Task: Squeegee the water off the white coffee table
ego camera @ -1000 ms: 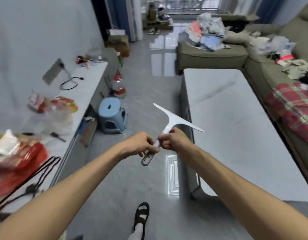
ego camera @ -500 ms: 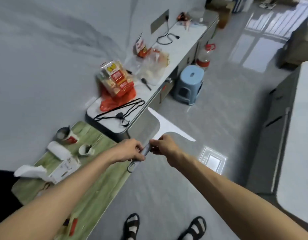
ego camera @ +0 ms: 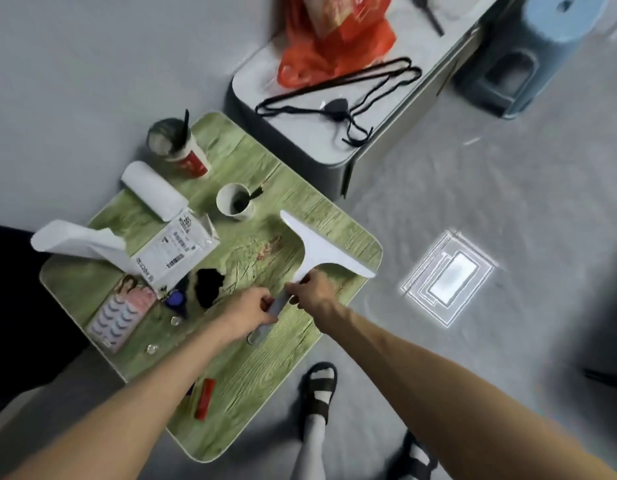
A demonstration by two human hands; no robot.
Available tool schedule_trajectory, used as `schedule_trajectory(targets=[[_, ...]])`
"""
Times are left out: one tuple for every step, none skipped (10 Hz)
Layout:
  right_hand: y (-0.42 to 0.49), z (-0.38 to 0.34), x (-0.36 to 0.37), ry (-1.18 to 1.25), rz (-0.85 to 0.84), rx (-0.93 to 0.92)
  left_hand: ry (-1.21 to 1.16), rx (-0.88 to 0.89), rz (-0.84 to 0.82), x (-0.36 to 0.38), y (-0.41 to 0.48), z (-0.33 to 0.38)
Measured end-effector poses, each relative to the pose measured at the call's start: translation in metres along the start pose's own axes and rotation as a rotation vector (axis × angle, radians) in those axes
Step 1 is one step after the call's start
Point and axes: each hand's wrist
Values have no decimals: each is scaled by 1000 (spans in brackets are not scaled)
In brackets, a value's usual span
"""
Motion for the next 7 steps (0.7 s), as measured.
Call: schedule_trajectory(targets=[[40, 33, 27, -35, 50, 19, 91, 19, 52, 33, 31, -29], [50, 45, 34, -50, 37, 2, 140, 35, 86, 45, 41, -35], [46, 46, 30, -39, -30, 8, 197, 28, 108, 49, 42, -34], [26, 40, -4, 47, -125, 74, 369, 13, 95, 36, 30, -12], [-15, 20, -84, -35, -103, 40, 391, 77, 54, 5, 9, 55], [-57, 1, -157, -131, -7, -21, 377, 235, 33, -17, -8, 125], [-102, -11, -223, -293, 94, -89, 410, 367, -1, -31, -34, 197]])
Point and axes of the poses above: each hand's wrist, its own y-axis towards the middle knuckle, its own x-axis out of the palm, z = x × y, and after that the axes turned 2 degrees about z, right-handed
